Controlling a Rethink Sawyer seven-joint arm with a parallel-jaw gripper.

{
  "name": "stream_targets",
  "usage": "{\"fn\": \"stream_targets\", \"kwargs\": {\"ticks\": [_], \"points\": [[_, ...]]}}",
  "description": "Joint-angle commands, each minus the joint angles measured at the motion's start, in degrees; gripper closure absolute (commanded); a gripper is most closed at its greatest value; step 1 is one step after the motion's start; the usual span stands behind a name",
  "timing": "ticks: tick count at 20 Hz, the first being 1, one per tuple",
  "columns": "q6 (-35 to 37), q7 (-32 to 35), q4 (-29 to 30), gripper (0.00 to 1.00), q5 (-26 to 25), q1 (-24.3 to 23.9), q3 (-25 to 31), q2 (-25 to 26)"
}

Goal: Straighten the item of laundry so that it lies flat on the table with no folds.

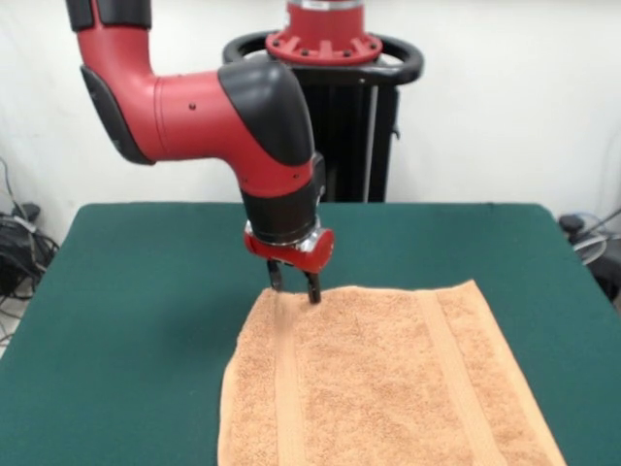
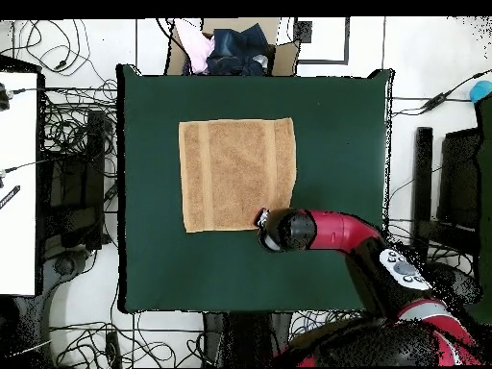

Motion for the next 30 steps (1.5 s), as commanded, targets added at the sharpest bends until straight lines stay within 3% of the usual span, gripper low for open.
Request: {"fn": "stream_targets", "kwargs": {"ticks": [1, 6, 12, 21, 22, 30], "points": [[-8.9, 3.6, -4.7, 0.00, -3.9, 1.3, -4.3, 11.1], [-9.3, 2.6, -5.1, 0.00, -3.8, 1.0, -4.9, 11.5], [-3.1, -0.4, -5.7, 0.00, -2.4, -0.4, -3.5, 8.6], [-3.5, -0.5, -7.0, 0.00, -1.9, -0.8, -3.0, 8.5], [-3.8, 0.2, -6.9, 1.00, -1.3, -0.9, -2.9, 8.6], [-5.6, 2.6, -5.6, 1.00, -0.8, 0.2, -3.4, 8.1]]}}
